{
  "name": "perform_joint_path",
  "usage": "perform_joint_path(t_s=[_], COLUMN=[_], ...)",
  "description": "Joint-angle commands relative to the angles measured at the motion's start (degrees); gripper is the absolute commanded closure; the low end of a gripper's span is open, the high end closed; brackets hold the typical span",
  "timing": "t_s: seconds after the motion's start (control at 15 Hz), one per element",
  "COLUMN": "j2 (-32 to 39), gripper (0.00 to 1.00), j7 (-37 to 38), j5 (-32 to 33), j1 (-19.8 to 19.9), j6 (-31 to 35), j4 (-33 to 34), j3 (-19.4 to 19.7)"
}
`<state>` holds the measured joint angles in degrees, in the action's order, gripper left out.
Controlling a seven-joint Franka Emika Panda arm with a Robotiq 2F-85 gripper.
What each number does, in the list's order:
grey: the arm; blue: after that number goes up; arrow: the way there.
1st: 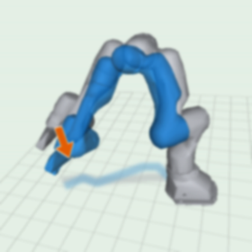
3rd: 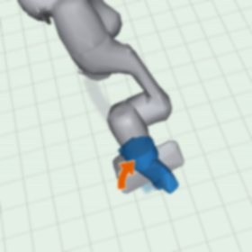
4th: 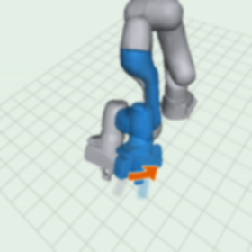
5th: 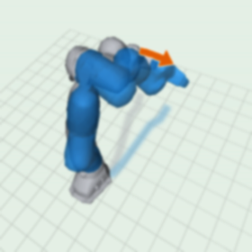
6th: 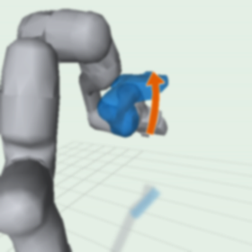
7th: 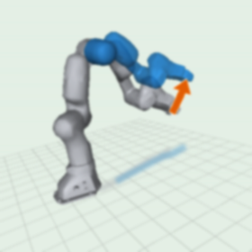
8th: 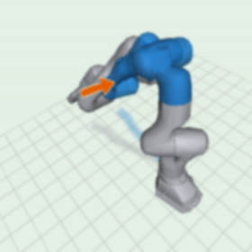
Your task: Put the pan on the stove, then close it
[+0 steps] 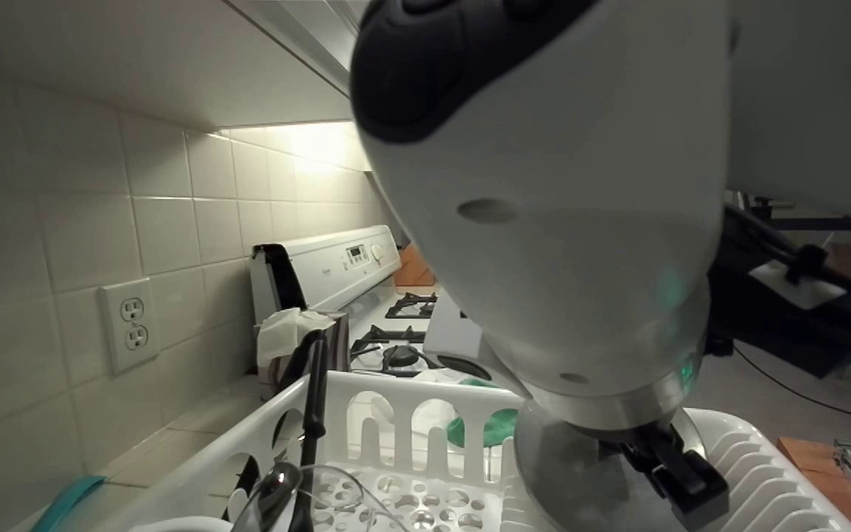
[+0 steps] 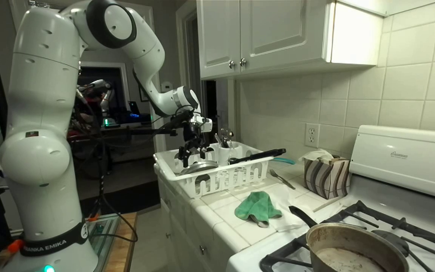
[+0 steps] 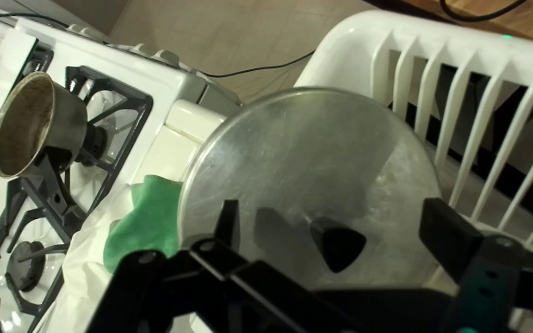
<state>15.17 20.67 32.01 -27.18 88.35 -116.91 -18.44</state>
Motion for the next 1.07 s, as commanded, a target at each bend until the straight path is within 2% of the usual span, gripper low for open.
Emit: perform_joint_path(t_s=[0.0,0.13,0.2,0.33,0.47,0.67,0.73,1.0], j2=[0.6,0.7,0.5,0.6,0.7,0.9,1.0,1.5], gripper=[0.00,0.08,0.06,0.09,0.21,0.31,0.28,0.28], j7=[1.1,1.2,1.3,1.3,1.3,0.9,0.8,0.3], j5=[0.6,0.5,0.4,0.5,0.6,0.8,1.0,1.4], j1=[-0.3,-0.4,-0.4,-0.3,-0.3,-0.2,-0.2,-0.1], j6=[-0.1,-0.2,-0.1,0.0,0.0,0.1,0.2,0.6], j4=[0.1,-0.1,-0.3,-0.4,-0.2,0.0,0.1,0.6], j3=[-0.4,-0.4,-0.4,-0.4,-0.3,-0.3,-0.2,-0.1])
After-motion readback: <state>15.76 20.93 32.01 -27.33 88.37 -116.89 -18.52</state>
